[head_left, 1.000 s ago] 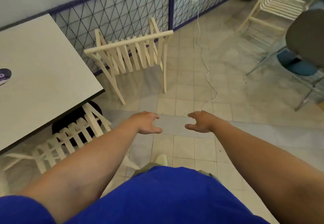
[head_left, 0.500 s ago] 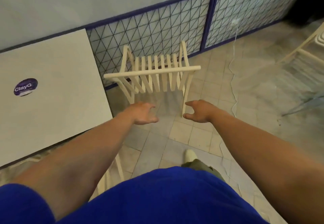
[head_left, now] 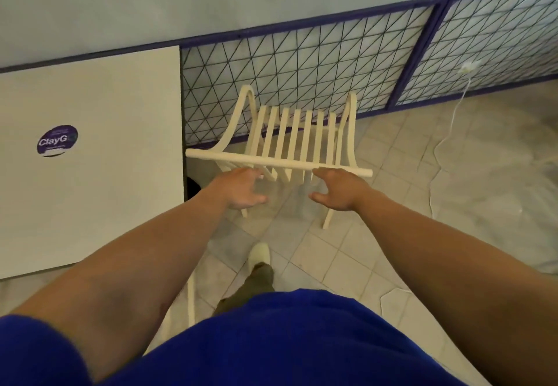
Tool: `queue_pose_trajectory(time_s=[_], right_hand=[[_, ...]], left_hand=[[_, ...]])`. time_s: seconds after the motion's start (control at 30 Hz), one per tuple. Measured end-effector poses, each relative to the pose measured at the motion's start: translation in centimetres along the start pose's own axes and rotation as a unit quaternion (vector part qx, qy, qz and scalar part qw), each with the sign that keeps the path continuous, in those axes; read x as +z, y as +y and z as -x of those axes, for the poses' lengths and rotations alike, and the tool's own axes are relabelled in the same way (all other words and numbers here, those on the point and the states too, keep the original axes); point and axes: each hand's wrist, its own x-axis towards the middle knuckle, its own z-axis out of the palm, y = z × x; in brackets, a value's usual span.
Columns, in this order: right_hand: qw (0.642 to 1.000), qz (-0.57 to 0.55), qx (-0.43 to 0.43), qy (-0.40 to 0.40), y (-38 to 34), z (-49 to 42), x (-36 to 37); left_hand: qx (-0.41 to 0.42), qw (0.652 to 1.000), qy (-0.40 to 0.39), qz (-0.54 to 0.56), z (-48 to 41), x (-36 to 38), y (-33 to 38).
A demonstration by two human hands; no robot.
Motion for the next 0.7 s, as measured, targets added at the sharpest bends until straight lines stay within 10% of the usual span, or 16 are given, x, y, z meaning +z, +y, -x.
queue_pose_trajectory(time_s=[0.7], right_hand=[[0.977, 0.042, 0.128, -0.164, 1.8, -14.5, 1.9]], left_hand=[[0.042, 0.974, -0.207, -0.079, -17.2, -0.5, -11.5]])
